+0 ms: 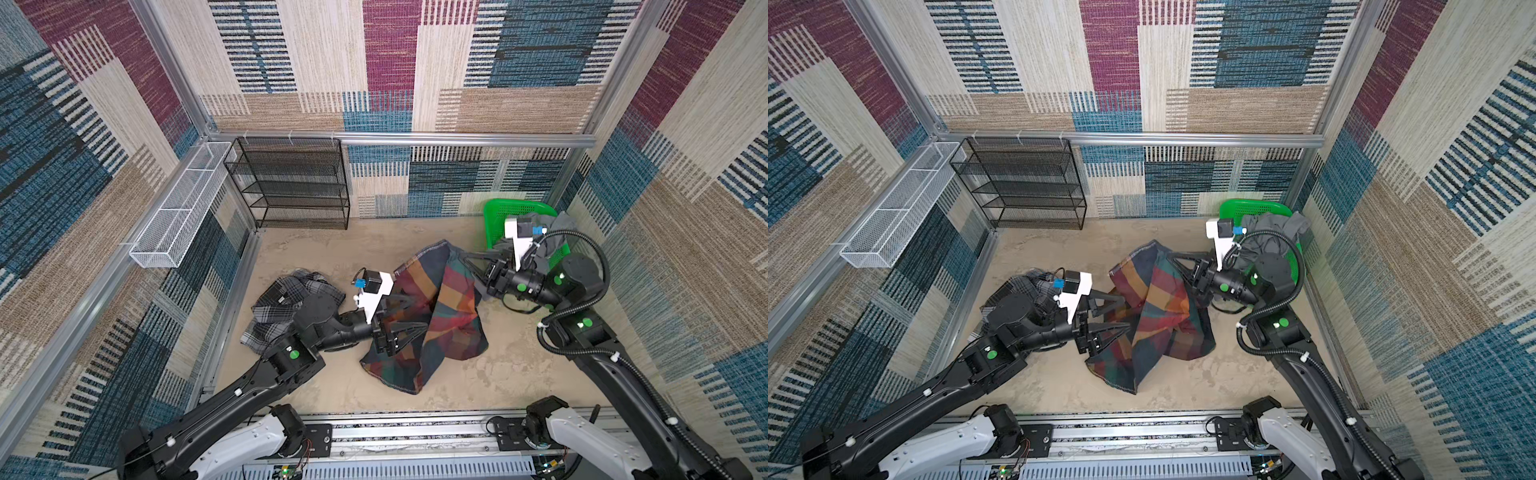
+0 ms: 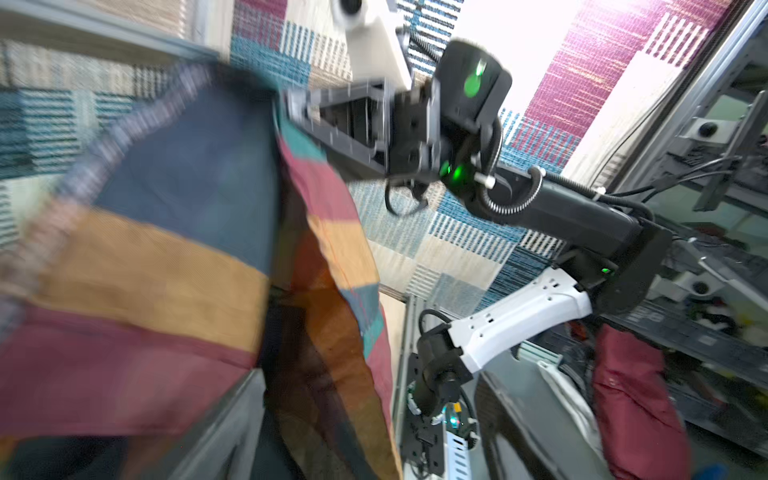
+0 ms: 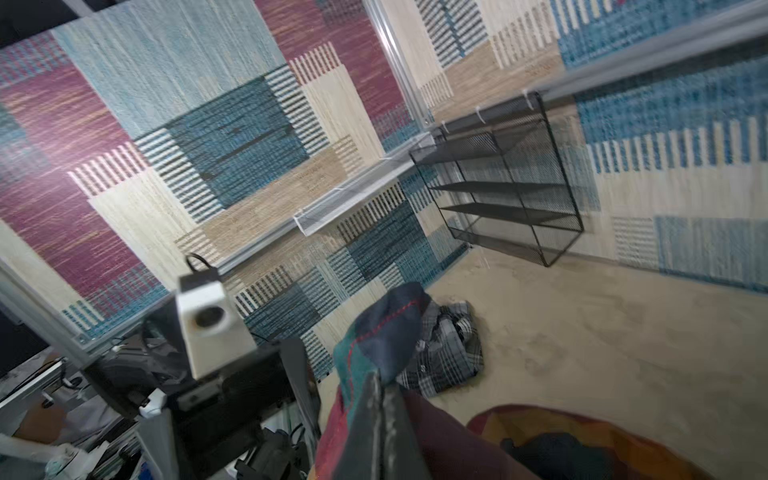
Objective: Fold and stack the long sleeve shirts
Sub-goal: 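Lower the plaid shirt onto the table while the left gripper reaches toward it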
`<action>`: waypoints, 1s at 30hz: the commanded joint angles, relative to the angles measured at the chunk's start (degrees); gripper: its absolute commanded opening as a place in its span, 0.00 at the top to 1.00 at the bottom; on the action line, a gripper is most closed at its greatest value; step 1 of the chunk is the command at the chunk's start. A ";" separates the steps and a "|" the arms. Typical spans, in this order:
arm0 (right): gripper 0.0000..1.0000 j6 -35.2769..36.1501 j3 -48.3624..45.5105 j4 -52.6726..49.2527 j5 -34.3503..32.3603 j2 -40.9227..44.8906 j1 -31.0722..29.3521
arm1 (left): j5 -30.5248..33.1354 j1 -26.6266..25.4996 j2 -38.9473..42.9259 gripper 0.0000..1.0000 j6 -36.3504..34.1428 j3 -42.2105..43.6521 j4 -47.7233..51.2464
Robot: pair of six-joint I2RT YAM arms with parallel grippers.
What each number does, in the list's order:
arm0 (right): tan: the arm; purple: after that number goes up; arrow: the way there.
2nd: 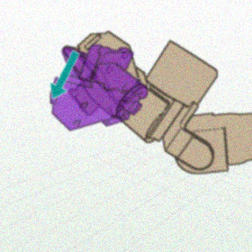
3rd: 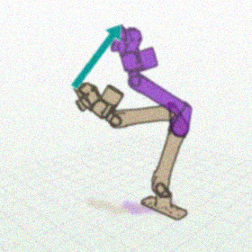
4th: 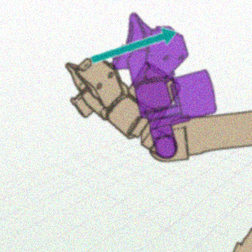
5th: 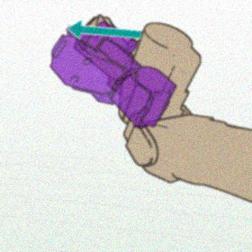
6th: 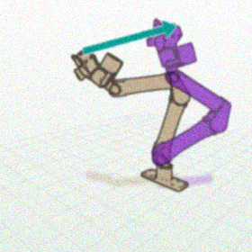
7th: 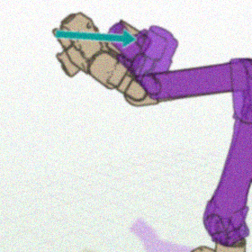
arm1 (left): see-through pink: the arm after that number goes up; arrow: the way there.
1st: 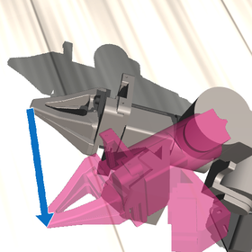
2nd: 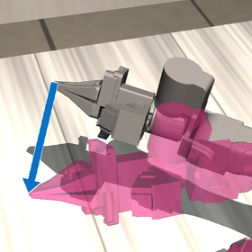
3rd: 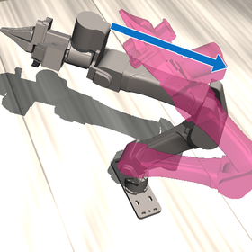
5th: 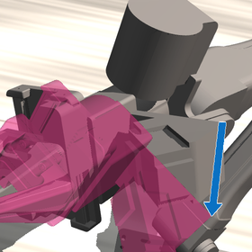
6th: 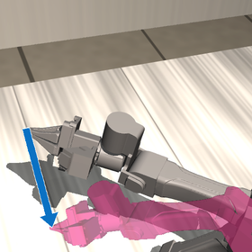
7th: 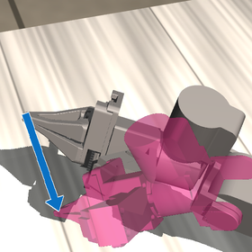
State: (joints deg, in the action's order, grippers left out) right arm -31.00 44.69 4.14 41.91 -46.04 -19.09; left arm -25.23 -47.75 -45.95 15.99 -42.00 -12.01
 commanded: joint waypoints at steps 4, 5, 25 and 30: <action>0.85 -4.41 -20.08 -5.64 -2.47 18.28 -4.70 | 17.59 0.81 9.33 0.06 -8.00 -0.58 14.67; 0.82 -5.51 -22.88 -8.57 -3.76 21.30 -6.46 | 19.06 0.90 9.76 0.06 -7.78 -1.27 16.53; 0.30 -5.54 -6.03 -32.31 -43.57 9.70 -13.70 | 17.14 3.30 2.08 0.05 0.56 0.89 23.15; 0.15 -1.43 0.06 -32.63 -42.73 -2.10 -10.52 | 9.20 3.19 -0.19 0.09 3.78 1.77 18.86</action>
State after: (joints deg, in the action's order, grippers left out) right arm -35.81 43.48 -26.79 0.43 -44.03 -31.64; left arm -9.87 -44.53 -45.34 16.78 -40.23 10.96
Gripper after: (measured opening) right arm 0.857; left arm 0.919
